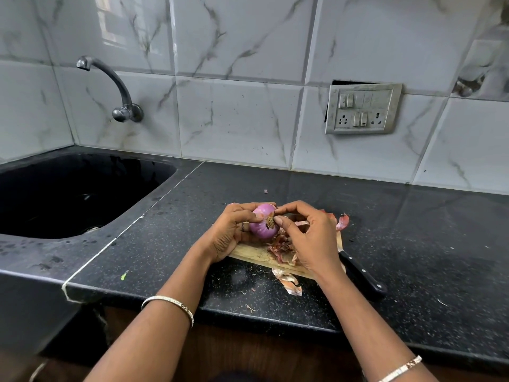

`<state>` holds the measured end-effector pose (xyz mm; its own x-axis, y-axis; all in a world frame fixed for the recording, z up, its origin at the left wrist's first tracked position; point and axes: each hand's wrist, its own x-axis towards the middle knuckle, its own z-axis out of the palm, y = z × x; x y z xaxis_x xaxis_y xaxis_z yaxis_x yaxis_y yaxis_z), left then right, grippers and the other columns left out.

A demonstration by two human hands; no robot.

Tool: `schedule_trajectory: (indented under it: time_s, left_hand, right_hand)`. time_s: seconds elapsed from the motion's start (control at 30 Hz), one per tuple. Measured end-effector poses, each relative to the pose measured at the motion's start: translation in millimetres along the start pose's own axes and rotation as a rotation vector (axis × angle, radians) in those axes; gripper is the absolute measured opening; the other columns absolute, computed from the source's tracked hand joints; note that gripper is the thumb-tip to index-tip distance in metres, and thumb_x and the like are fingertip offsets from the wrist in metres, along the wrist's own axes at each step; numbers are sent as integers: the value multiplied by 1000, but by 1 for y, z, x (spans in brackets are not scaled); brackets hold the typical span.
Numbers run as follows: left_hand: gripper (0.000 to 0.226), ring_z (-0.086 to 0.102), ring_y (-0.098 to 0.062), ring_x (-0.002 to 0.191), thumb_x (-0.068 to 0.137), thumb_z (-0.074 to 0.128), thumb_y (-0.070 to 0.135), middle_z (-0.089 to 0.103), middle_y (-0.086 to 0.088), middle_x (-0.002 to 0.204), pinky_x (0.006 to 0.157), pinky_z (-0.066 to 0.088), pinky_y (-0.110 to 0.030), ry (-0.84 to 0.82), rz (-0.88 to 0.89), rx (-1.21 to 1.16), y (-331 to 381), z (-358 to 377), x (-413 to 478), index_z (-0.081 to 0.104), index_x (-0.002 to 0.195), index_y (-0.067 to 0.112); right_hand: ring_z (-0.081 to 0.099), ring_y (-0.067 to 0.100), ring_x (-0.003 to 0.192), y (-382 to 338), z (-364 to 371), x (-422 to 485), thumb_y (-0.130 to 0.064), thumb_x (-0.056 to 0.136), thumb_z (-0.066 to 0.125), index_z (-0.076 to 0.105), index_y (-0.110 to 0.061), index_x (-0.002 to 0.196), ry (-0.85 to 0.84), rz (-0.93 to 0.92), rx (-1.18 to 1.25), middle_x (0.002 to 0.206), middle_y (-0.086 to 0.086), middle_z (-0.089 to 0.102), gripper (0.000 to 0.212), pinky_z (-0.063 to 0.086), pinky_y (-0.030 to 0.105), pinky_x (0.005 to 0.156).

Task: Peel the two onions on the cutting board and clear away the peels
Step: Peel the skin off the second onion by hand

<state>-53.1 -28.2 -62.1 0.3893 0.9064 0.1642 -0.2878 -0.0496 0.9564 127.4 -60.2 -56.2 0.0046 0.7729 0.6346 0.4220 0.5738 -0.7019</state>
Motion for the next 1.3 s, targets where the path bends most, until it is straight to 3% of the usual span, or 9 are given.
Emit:
schedule_trajectory:
  time_s: [0.1, 0.23, 0.53, 0.73, 1.1, 1.3]
  left_hand:
    - [52, 72, -33, 93, 74, 63, 14, 72, -26, 111, 74, 63, -41, 0, -8, 2, -1, 0, 1, 69, 126, 6]
    - [51, 72, -31, 90, 75, 62, 14, 72, -26, 109, 74, 64, -39, 2, -10, -2, -1, 0, 2, 70, 125, 6]
    - [53, 71, -34, 94, 76, 62, 14, 70, -30, 116, 77, 63, -40, -4, 0, 38, -2, -2, 2, 68, 128, 5]
    - [53, 70, -35, 101, 77, 63, 14, 70, -28, 118, 80, 62, -40, -12, -1, 75, -2, -2, 2, 68, 129, 7]
    - [51, 71, -31, 101, 77, 63, 14, 72, -24, 116, 83, 61, -39, -24, -7, 114, -3, -1, 2, 70, 127, 8]
    - [43, 71, -31, 99, 79, 62, 14, 73, -24, 111, 89, 58, -45, -16, 6, 114, -3, -1, 1, 74, 121, 9]
  right_hand:
    - [69, 8, 82, 4, 1, 1, -7, 85, 77, 75, -23, 86, -6, -25, -33, 87, -13, 73, 15, 56, 32, 74]
    - [69, 6, 83, 3, 0, 1, -5, 86, 76, 75, -21, 90, 7, -50, -55, 86, -14, 73, 16, 52, 18, 68]
    - [69, 0, 82, 1, 0, 1, -5, 85, 76, 75, -17, 92, 21, -115, -119, 86, -16, 73, 14, 46, 6, 70]
    - [69, 3, 81, 3, 0, 2, -9, 87, 77, 73, -18, 89, 34, -133, -144, 83, -15, 72, 10, 52, 18, 76]
    - [58, 3, 82, 9, 3, 3, -2, 89, 69, 67, -16, 89, -14, -180, -240, 88, -9, 64, 14, 40, 10, 72]
    - [49, 11, 90, 12, 8, 3, 2, 92, 56, 55, -17, 96, -82, -218, -342, 100, -7, 50, 19, 45, 33, 72]
